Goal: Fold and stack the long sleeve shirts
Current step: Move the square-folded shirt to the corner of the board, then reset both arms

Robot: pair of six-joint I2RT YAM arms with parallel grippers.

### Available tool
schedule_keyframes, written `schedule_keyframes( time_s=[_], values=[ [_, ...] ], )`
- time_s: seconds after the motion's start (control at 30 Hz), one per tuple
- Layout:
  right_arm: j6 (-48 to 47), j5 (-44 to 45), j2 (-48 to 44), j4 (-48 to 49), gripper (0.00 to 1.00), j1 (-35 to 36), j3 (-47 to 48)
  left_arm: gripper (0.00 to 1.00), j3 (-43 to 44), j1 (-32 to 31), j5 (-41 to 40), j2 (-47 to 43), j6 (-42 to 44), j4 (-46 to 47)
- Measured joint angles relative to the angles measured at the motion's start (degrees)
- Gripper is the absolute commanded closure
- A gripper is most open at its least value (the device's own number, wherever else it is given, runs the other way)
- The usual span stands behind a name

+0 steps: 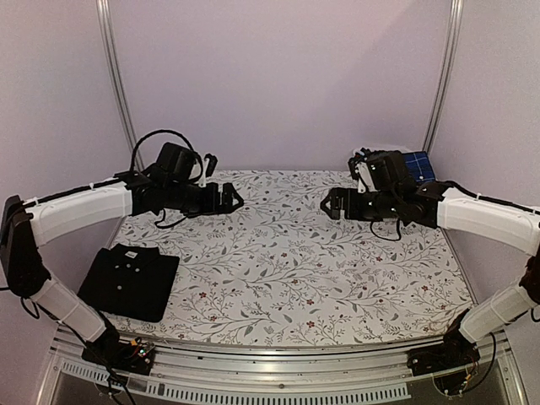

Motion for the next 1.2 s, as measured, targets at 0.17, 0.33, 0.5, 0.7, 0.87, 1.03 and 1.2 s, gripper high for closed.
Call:
schedule_keyframes(
  time_s=[0.17, 0.33, 0.5, 0.7, 0.87, 1.03, 1.2],
  values=[
    [2.14, 2.03, 0.04, 3.98, 0.01, 1.86, 1.57, 0.0, 0.0, -0.04, 0.68, -2.82, 1.27, 3.34],
    [3.28, 5.03, -0.09, 5.95, 0.01, 1.86, 1.57, 0.0, 0.0, -0.11, -0.33, -5.22, 2.84, 5.05],
    [3.26, 8.15, -2.82, 6.84, 0.01, 1.86, 1.51, 0.0, 0.44, -0.11, -2.16, -7.17, 4.98, 5.03],
    [3.45, 12.9, -9.03, 7.39, 0.01, 1.86, 1.84, 0.0, 2.71, -0.09, -4.17, -7.52, 6.36, 5.14],
    [3.39, 17.22, -9.25, 5.55, 0.01, 1.86, 5.09, 0.0, 3.13, -0.07, -5.66, -7.5, 6.62, 5.9],
    [3.65, 20.35, -9.25, 4.46, 0.01, 1.86, 5.97, 0.0, 4.26, 0.5, -6.71, -7.02, 6.75, 6.49],
    [3.26, 20.79, -9.25, 3.93, 0.01, 1.86, 6.45, 0.0, 5.16, 0.94, -7.34, -5.79, 6.49, 6.82]
  ],
)
